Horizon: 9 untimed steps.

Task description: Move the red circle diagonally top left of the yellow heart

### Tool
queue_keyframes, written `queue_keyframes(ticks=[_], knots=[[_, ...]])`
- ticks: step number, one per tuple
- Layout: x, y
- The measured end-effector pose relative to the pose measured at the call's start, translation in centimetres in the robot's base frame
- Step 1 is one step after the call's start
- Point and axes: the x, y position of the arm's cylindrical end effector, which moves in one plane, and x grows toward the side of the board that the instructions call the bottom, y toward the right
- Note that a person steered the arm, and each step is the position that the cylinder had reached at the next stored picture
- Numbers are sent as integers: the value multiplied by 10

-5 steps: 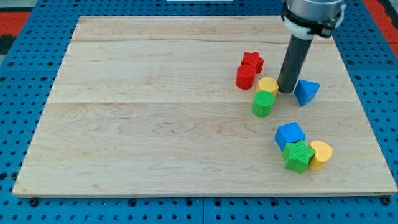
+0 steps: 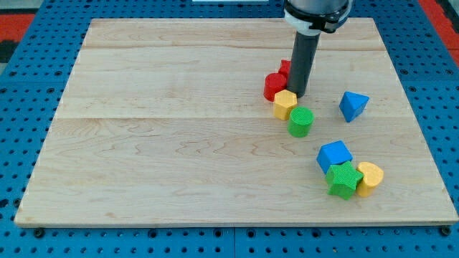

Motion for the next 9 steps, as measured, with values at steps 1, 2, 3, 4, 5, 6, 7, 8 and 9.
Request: queue_keyframes(ticks=[1,2,3,4,5,6,7,8,9], knots=[[17,-29],[27,-58],[41,-56],[61,-82],[83,-88],[97,-113],[110,-147],[112,-109],[108,-44]])
